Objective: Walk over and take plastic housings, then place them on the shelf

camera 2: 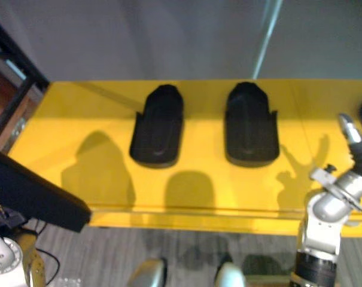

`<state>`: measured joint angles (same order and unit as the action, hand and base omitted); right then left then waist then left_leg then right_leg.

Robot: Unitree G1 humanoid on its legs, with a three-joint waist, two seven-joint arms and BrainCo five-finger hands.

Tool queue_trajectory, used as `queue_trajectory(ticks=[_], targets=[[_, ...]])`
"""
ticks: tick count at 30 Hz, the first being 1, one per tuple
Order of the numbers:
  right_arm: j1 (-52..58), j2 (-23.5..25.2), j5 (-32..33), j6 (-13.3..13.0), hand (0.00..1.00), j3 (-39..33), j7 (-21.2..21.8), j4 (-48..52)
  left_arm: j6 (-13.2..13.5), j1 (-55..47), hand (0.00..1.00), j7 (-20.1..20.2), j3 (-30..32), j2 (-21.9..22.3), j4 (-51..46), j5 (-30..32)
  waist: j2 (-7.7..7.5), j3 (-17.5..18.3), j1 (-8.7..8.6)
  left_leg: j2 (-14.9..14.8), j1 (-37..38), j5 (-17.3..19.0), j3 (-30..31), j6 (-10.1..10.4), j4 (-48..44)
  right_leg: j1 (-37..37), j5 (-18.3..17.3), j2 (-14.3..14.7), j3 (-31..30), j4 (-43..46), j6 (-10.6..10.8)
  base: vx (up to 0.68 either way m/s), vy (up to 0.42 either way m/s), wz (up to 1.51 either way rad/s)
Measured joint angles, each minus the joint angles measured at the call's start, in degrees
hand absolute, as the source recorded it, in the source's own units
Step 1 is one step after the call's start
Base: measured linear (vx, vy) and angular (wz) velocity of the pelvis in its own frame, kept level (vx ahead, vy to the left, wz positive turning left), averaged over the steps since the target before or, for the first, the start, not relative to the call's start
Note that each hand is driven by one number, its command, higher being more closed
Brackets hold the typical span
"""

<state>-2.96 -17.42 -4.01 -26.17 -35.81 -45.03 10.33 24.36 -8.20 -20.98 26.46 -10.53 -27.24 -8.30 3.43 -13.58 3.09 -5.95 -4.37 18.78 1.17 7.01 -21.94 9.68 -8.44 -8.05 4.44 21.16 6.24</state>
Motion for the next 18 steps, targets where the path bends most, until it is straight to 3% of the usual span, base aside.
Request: queue_trajectory(ticks=[5, 7, 9, 12, 14, 18], targets=[[7.6, 3.4, -0.2, 1.3, 0.0, -12.9, -11.4, -1.6, -4.6, -1.0, 1.0, -3.2, 3.5, -0.5, 4.9, 4.2, -0.83, -0.5, -2.21, 1.2, 3.0, -1.0, -3.6, -0.7, 2.8, -1.0, 0.7, -1.1, -2.0, -2.0, 1.0, 0.05, 0.059, -0.22], [9.9, 3.6, 0.2, 2.5, 0.0, -17.2, -12.8, -6.7, -5.9, -1.6, 1.0, -3.9, 5.2, -1.6, 5.6, 4.9, -0.83, -0.4, -2.68, 1.2, 5.3, -1.1, -4.9, -0.8, 4.5, -2.2, 0.7, -1.0, -2.9, -2.6, 1.1, 0.05, 0.036, -0.22], [13.4, 4.5, 3.4, 2.3, 0.0, -20.4, -12.1, -14.7, -8.1, -2.2, 1.0, -5.6, 7.7, -5.7, 6.1, 7.5, -0.75, -0.3, -3.92, 1.3, 6.3, -1.4, -5.2, -0.9, 5.9, -2.8, 0.7, -1.0, -3.0, -3.1, 1.1, 0.04, 0.009, -0.09], [17.3, 7.8, 7.6, 2.3, 0.0, -21.4, -7.6, -24.0, -12.2, -2.5, 1.0, -6.6, 10.6, -13.2, 11.6, 9.4, -0.12, 0.0, -4.57, 1.3, 7.6, -2.2, -7.0, -0.6, 7.8, -2.8, 0.7, -1.0, -3.6, -3.2, 1.1, 0.03, -0.003, -0.15], [19.7, 10.5, 10.6, 4.0, 0.0, -19.9, -1.2, -31.2, -17.2, -2.5, 1.0, -6.9, 11.5, -19.2, 18.8, 9.2, 0.99, 0.7, -5.39, 1.3, 8.8, -2.7, -8.2, -0.7, 9.4, -2.9, 0.7, -0.9, -4.3, -3.2, 1.1, 0.02, -0.002, -0.17], [22.8, 14.6, 15.1, 5.7, 0.0, -13.9, 7.0, -44.5, -21.7, -1.1, 1.0, -3.8, 11.4, -26.2, 29.8, 8.6, 2.18, 1.5, -5.41, 1.4, 9.3, -2.9, -8.7, -0.8, 9.8, -2.9, 0.7, -0.9, -4.5, -3.4, 1.1, -0.01, -0.001, -0.05]])
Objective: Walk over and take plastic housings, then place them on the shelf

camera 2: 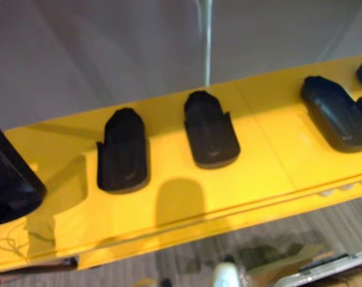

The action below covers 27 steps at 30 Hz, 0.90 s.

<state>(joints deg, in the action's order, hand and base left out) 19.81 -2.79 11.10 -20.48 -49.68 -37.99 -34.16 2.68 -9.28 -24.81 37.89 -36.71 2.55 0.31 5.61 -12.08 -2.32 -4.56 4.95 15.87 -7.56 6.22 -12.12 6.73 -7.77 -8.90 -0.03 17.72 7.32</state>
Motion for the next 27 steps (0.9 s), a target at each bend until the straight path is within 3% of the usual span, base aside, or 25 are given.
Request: queue_trajectory(ticks=[3, 6, 9, 11, 15, 22, 27], targets=[[0.4, 0.8, 1.5, 3.1, 0.0, 3.6, 8.4, -6.4, -5.0, 5.3, 1.0, 6.2, -3.3, -7.4, 11.7, 0.1, 0.4, 0.4, 0.08, 0.0, -0.1, 0.0, -0.7, 0.0, -0.4, 0.0, 0.2, 0.1, -0.1, -0.2, 0.3, -0.04, -0.008, -0.07], [0.4, -0.1, 1.5, 4.6, 0.0, 7.8, 17.1, -11.4, -9.8, 16.4, 1.0, 13.4, -11.9, -15.9, 25.9, 0.3, -0.3, 0.9, 0.17, -0.1, -0.5, -0.2, -0.7, 0.0, -0.5, 0.1, 0.5, 0.4, -0.2, -0.3, 0.3, -0.07, -0.025, 0.01], [0.3, -1.3, 0.7, 4.8, 0.0, 11.7, 22.8, -13.4, -13.0, 23.1, 1.0, 19.7, -16.6, -19.0, 32.0, 0.6, -1.45, 1.0, -0.12, -0.2, -1.2, -0.3, -0.9, 0.0, -1.0, 0.4, 1.3, 0.9, -0.5, -1.0, 0.2, -0.05, -0.014, -0.05], [0.4, -2.4, -0.7, 5.8, 0.0, 13.8, 25.4, -14.4, -13.7, 25.8, 1.0, 23.2, -18.3, -19.1, 33.6, 2.2, -2.21, 1.0, -0.53, -0.3, -1.9, -0.3, -1.0, 0.0, -1.6, 0.6, 1.7, 1.2, -0.6, -1.5, 0.1, -0.02, 0.004, -0.05], [0.3, -3.9, -0.9, 5.9, 0.0, 18.2, 27.8, -14.6, -14.2, 28.1, 1.0, 28.8, -22.9, -19.1, 36.5, 3.4, -3.41, 0.4, -0.98, -0.5, -3.0, -0.2, -1.1, 0.0, -2.5, 1.4, 2.0, 1.3, -1.0, -1.5, 0.0, 0.0, 0.0, 0.0], [-0.2, -6.5, -1.0, 6.0, 0.0, 21.8, 27.9, -13.5, -15.8, 30.6, 1.0, 34.5, -23.3, -19.2, 39.3, 7.6, -4.0, -2.2, -0.87, -1.6, -3.5, 0.7, -2.2, 0.7, -4.7, 1.3, 2.2, 1.6, -1.7, -1.5, -0.2, -0.02, 0.002, -0.04], [-0.6, -7.0, -1.4, 6.0, 0.0, 22.4, 25.3, -12.9, -16.1, 30.8, 1.0, 35.5, -25.3, -19.3, 41.2, 11.7, -3.98, -3.0, -1.11, -2.4, -5.1, 1.5, -2.6, 0.7, -6.8, 2.2, 2.4, 2.2, -1.9, -1.2, -0.2, -0.01, 0.002, -0.02]])
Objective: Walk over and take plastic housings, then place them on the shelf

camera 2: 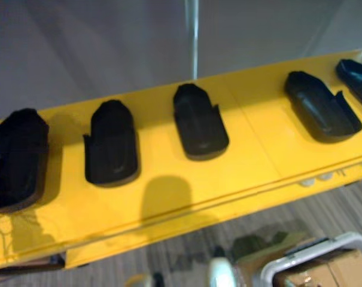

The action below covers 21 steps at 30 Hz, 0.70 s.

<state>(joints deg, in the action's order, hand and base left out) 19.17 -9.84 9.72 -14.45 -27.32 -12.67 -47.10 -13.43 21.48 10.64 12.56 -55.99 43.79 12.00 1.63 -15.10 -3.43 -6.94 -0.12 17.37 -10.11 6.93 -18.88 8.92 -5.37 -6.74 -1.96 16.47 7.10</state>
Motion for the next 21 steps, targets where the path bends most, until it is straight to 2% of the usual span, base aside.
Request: queue_trajectory(ticks=[4, 7, 12, 17, 18, 21], targets=[[-0.2, -0.4, -0.8, 0.0, 0.0, 0.0, -1.3, 1.3, -1.0, 0.0, 1.0, -0.6, 0.0, -0.4, 1.0, 0.4, 0.17, -0.3, -0.12, -0.4, -0.1, 0.1, -0.5, 0.2, -0.9, 0.0, 0.0, 0.3, -0.2, 0.1, 0.0, 0.0, 0.003, -0.05], [-1.7, -1.0, -1.5, 0.0, 0.0, 0.5, -2.2, 1.8, -1.6, 0.4, 1.0, -1.6, 0.0, -2.9, 1.9, 2.0, -0.12, -2.1, -0.29, -1.1, 0.0, 0.7, -1.8, 0.4, -1.9, 0.1, 0.0, 0.9, -1.0, 0.6, 0.0, -0.03, 0.0, -0.13], [-2.0, -1.8, -1.5, 0.2, 0.0, 0.4, -2.5, 1.9, -1.7, 0.5, 1.0, -7.0, 0.0, -3.3, 2.5, 2.8, 0.01, -3.7, -0.4, -1.7, -1.7, 1.4, -2.5, 0.0, -3.8, 1.3, 0.0, 1.2, -1.3, 1.4, -0.1, -0.02, 0.003, -0.03], [-2.0, -1.9, -1.5, 0.3, 0.0, 0.3, -2.5, 1.9, -1.8, 0.5, 1.0, -12.2, 0.1, -3.3, 2.5, 2.8, -0.33, -3.7, -0.36, -1.8, -2.0, 1.4, -2.7, 0.0, -4.0, 2.0, 0.0, 1.3, -1.4, 1.7, -0.1, 0.0, 0.001, -0.01], [-2.0, -1.9, -1.5, 0.5, 0.0, 0.3, -2.5, 2.0, -1.8, 0.5, 0.0, -12.5, 0.2, -3.2, 2.5, 2.9, -0.34, -3.7, -0.36, -1.9, -2.1, 1.5, -2.8, 0.0, -4.3, 2.0, 0.0, 1.4, -1.4, 1.7, -0.1, 0.0, 0.0, 0.0], [-2.0, -2.1, -1.4, 0.7, 0.0, 0.3, -2.5, 3.5, -2.1, 0.5, 0.0, -13.0, 0.2, -3.1, 2.5, 2.8, -0.15, -4.1, -0.44, -2.5, -2.5, 2.2, -2.9, 0.0, -5.5, 2.0, -0.1, 1.8, -1.5, 2.0, -0.2, -0.02, 0.007, -0.03]])
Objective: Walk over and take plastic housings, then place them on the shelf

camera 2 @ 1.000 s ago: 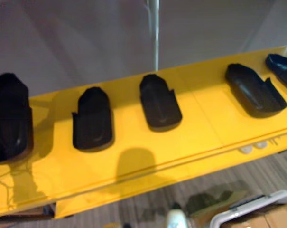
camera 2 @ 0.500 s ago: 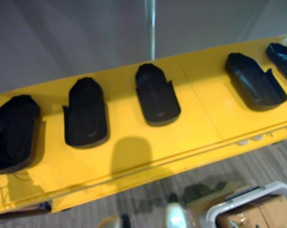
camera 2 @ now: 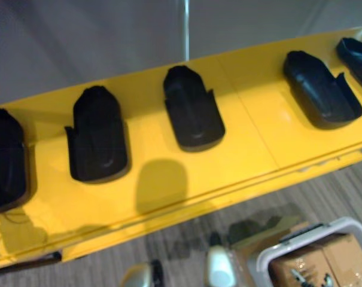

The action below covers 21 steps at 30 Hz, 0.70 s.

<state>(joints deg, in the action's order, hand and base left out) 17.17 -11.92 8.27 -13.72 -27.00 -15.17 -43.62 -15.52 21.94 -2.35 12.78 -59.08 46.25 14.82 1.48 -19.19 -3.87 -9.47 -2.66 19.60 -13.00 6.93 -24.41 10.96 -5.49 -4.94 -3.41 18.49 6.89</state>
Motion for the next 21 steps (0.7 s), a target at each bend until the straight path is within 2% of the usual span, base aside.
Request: queue_trajectory(ticks=[4, 8, 11, 13, 15, 18, 19, 21], targets=[[0.0, -1.6, 0.0, 0.0, 0.0, -0.1, 0.1, 0.4, 0.5, 0.0, 0.0, -3.1, 0.4, 1.0, -0.1, 0.0, -0.11, -1.2, -0.03, -0.1, -0.5, 0.7, 0.0, -0.4, -1.1, 0.3, 0.0, 0.0, -0.1, 0.6, 0.0, -0.03, 0.017, 0.0], [0.0, -1.8, 0.0, 0.0, 0.0, -1.3, 0.3, 0.5, 1.0, 0.0, 0.0, -8.2, 0.8, 1.1, -0.1, -0.2, -0.4, -2.1, 0.03, -0.1, -2.4, 0.9, 0.0, -0.6, -2.1, 1.8, 0.0, -0.1, -0.1, 1.0, 0.1, -0.03, 0.013, 0.02], [-0.1, -2.4, 0.0, -0.2, 0.0, -1.6, 0.7, 0.5, 2.5, 0.0, 0.0, -12.1, 1.6, 1.1, -0.5, -0.3, -0.35, -2.1, 0.01, -0.1, -2.4, 0.9, 0.0, -0.5, -2.1, 1.9, 0.0, -0.1, -0.1, 1.1, 0.1, 0.0, 0.0, 0.0], [-0.1, -2.9, 0.0, -0.5, 0.0, -1.6, 1.2, 0.5, 3.4, 0.1, 0.0, -16.4, 2.3, 1.0, -1.1, -0.3, -0.23, -2.2, 0.0, 0.0, -2.4, 0.9, 0.0, -0.5, -2.0, 2.0, 0.0, -0.1, 0.0, 1.1, 0.1, 0.0, 0.0, 0.0], [-0.1, -3.0, -0.1, -2.0, 0.0, -1.6, 1.4, 0.2, 5.5, 0.7, 0.0, -23.9, 2.7, 0.7, -2.7, -0.6, 0.01, -2.3, 0.17, 0.2, -2.0, 0.8, 0.0, -0.5, -1.8, 2.0, 0.0, -0.1, 0.0, 1.0, 0.1, 0.0, 0.0, 0.0], [0.0, -2.9, -0.1, -4.1, 0.0, -1.6, 1.3, 0.1, 8.0, 1.9, 0.0, -31.7, 2.7, -1.1, -5.8, -0.8, 0.06, -2.3, 0.42, 0.4, -1.6, 0.7, 0.0, -0.3, -1.4, 1.9, 0.0, -0.1, 0.2, 1.0, 0.1, 0.0, 0.0, 0.0], [0.0, -2.7, -0.2, -5.8, 0.0, -1.6, 0.7, 0.0, 9.6, 3.5, 0.0, -36.3, 2.7, -2.3, -9.1, -0.8, 0.11, -2.2, 0.58, 0.6, -1.2, 0.2, 0.1, -0.2, -0.6, 1.5, 0.0, -0.4, 0.3, 0.8, 0.1, 0.0, -0.006, 0.07], [-0.1, -2.4, -0.3, -8.3, 0.0, -1.5, -0.9, 0.1, 11.9, 4.6, 0.0, -40.9, 2.7, -3.3, -13.0, -1.0, 0.33, -2.0, 0.52, 0.8, -0.9, -0.6, 0.4, -0.3, 0.6, 0.9, 0.2, -0.9, 0.7, -0.1, 0.2, 0.0, -0.013, 0.14]])
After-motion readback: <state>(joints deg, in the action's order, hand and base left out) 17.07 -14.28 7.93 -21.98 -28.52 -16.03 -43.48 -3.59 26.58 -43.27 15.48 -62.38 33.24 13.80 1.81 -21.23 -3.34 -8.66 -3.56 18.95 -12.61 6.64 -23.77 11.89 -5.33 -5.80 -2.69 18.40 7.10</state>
